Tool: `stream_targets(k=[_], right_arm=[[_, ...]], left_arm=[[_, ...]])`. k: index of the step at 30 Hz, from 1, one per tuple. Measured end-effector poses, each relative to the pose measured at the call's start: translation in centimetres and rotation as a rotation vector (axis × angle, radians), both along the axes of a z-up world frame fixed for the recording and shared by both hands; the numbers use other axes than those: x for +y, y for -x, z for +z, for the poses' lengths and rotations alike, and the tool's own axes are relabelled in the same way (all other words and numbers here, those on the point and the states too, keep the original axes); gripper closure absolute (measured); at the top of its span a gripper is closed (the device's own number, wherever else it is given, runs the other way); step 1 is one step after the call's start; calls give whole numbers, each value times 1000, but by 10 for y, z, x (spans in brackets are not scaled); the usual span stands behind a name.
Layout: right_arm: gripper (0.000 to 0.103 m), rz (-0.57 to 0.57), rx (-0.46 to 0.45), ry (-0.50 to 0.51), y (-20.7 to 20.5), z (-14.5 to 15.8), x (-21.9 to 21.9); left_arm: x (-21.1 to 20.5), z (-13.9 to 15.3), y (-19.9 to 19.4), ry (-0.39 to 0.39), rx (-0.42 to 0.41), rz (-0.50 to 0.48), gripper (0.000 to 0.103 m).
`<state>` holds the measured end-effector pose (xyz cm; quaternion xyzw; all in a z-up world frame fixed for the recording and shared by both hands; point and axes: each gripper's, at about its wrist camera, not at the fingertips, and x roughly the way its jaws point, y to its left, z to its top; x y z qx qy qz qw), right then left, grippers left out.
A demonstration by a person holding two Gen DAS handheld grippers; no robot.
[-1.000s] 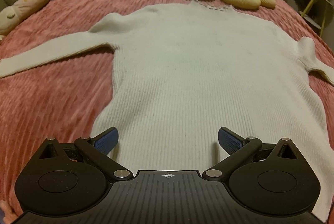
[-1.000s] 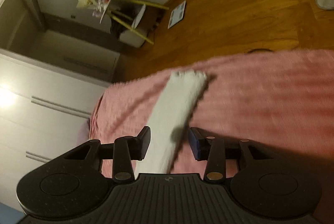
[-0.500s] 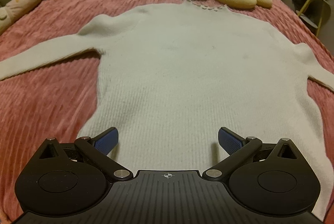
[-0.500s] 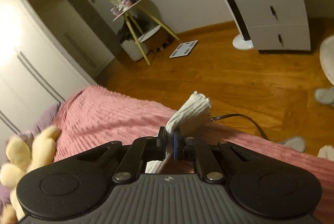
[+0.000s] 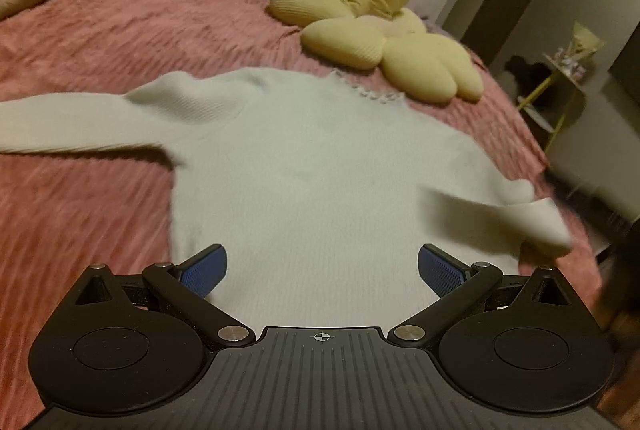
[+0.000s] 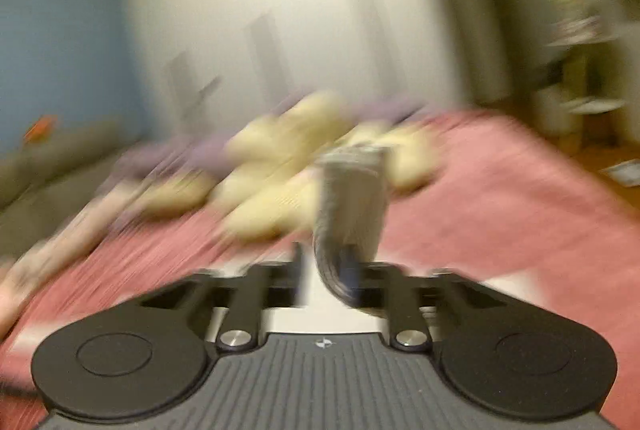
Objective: Fold small clothes
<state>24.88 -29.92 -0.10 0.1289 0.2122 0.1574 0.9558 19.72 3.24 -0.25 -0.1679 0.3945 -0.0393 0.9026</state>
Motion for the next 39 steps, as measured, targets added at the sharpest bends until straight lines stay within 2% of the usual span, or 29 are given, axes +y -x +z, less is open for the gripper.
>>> stream_targets(k=[3,6,11,14,15,16,18,20,23,26,27,28,30,33,36,39], right_arm=[[44,-13,61,-40,9,-24,19],[53,-75,149,-116,17,-40,4],[55,-124,185,-121,45,-53,-31],[55,-157,192,-147,58,-57,-48],[55,-163,197,-161,59,-59,-53],[55,-171,204,-174,61,-62,-58],[55,-184,213,-192,64,-67,-65],[55,-200,225,-202,65,-73,-73],[55,-222,243,-226,62,-81,-79],[55,-233,245,-250,63,-85,-83],[55,-234,245,-251,62,-85,-82],[55,-235,246,-250,62,-84,-82],[55,-241,246,-244,62,-82,-82],[55,-251,230,-236,59,-73,-84],[55,-257,195,-226,53,-61,-86],[55,-248,163,-223,45,-49,-83]], left_arm=[[-7,-4,-20,20,15,-58,0],[-21,-11,-47,87,30,-118,0],[-58,-33,-104,191,75,-191,0],[-78,-48,-132,212,114,-209,1],[-83,-54,-140,209,132,-205,5],[-87,-60,-147,212,148,-208,16],[-92,-71,-156,239,194,-213,30],[-95,-77,-161,270,208,-223,30],[-99,-83,-168,272,222,-232,30],[-98,-85,-173,336,235,-200,33],[-99,-84,-174,352,231,-210,53],[-102,-84,-176,356,239,-230,86],[-106,-79,-175,325,258,-247,87],[-103,-66,-170,294,229,-267,87],[-78,-45,-161,295,158,-262,87],[-36,-30,-153,267,109,-196,87]])
